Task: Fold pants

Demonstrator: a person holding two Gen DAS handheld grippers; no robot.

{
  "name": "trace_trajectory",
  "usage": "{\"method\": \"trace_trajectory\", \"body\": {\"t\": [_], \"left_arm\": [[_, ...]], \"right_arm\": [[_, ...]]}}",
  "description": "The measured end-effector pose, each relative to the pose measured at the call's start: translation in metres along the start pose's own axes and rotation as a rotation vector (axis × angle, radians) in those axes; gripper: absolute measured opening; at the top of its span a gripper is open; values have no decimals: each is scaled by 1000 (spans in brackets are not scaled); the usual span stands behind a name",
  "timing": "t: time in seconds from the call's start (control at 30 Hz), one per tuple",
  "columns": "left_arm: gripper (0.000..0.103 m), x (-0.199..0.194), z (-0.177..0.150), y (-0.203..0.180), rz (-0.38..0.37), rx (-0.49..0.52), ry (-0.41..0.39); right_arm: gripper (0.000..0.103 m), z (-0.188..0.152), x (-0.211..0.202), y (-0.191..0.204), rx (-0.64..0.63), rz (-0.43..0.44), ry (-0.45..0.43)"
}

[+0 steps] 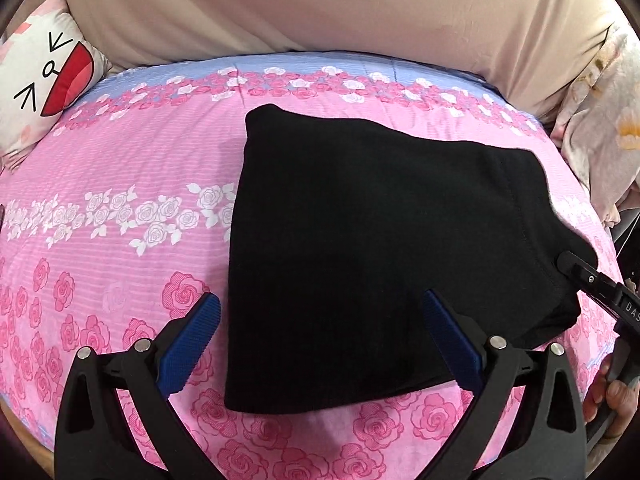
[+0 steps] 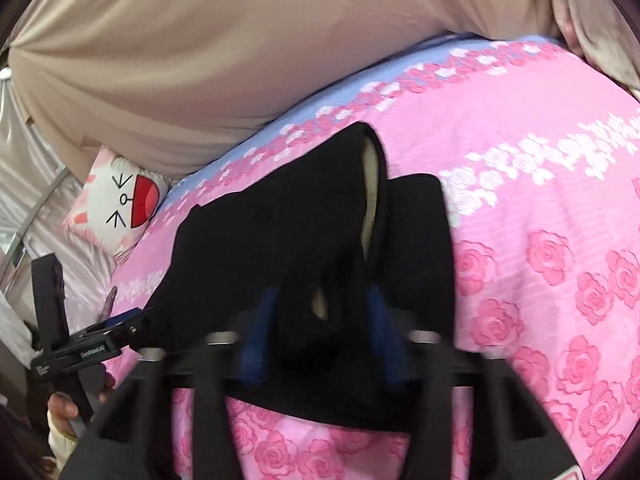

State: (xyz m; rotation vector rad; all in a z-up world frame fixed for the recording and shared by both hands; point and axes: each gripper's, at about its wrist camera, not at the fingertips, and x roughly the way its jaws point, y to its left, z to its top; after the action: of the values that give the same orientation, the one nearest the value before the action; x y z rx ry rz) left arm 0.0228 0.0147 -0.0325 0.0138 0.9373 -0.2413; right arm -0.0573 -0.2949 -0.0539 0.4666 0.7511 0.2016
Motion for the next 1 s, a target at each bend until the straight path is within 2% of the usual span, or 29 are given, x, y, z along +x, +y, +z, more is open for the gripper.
{"method": "trace_trajectory", "body": {"t": [0.03, 0.07, 0.1, 0.13, 0.17, 0.23, 0.27, 0.3, 0.37, 0.4, 0.43, 0.5, 0.57, 0.63, 0.7, 0.77, 0.8, 0.83, 0.87, 0.9, 0.93, 0.97, 1.0], "left_arm": [[98, 1, 1, 0, 1, 1, 6], [98, 1, 2, -1, -2, 1, 9], [98, -1, 3, -2, -7, 0, 7], [98, -5, 4, -2, -18, 4, 0], [98, -7, 4, -2, -23, 9, -6], [98, -6, 2, -4, -23, 26, -16], [98, -2, 0, -5, -20, 30, -7], [98, 5, -1, -6, -22, 30, 11], [98, 13, -5, -6, -27, 18, 37], [98, 12, -5, -5, -31, 16, 34], [98, 8, -6, -3, -37, 18, 29], [98, 4, -5, 0, -31, 17, 14], [98, 5, -3, 3, -34, 5, 13], [98, 9, -2, 4, -47, -9, 21], [98, 12, -2, 1, -46, -2, 30], [98, 13, -2, -3, -19, 20, 27], [98, 13, -2, -5, -10, 32, 26], [98, 13, -2, -6, -5, 44, 24], [98, 14, -2, -7, -2, 57, 21], [98, 14, -2, -7, -15, 66, 21], [98, 15, -3, -7, -22, 72, 26], [98, 16, -3, -8, -9, 76, 26], [98, 15, -3, -9, -2, 84, 18]], "right_arm": [[32, 1, -7, 3, -3, 15, -14], [18, 3, -16, 6, 5, 41, -30], [12, 4, -28, 9, 16, 76, -47], [12, 5, -43, 12, 13, 98, -70], [11, 4, -55, 15, -9, 84, -86], [11, -2, -51, 4, -13, 6, -59], [15, -10, -31, -12, 1, -68, 11], [19, -16, -21, -20, 10, -91, 53], [22, -20, -32, -27, 93, -40, -3], [25, -15, -45, -15, 77, -75, -49], [28, -9, -59, 0, 24, -124, -120], [28, 4, -71, 27, -75, -147, -170], [28, 24, -65, 56, -145, -77, -163], [34, 44, -36, 80, -201, -30, -100], [48, 52, -2, 98, -274, -54, -33], [51, 57, 46, 107, -364, -123, 77], [51, 60, 66, 99, -386, -188, 101], [49, 65, 87, 80, -381, -297, 114], [34, 71, 99, 54, -320, -286, 133], [31, 77, 95, 35, -219, -207, 111], [20, 81, 90, 25, -142, -193, 103], [5, 83, 80, 20, -89, -202, 85], [12, 83, 71, 22, -77, -208, 58]]}}
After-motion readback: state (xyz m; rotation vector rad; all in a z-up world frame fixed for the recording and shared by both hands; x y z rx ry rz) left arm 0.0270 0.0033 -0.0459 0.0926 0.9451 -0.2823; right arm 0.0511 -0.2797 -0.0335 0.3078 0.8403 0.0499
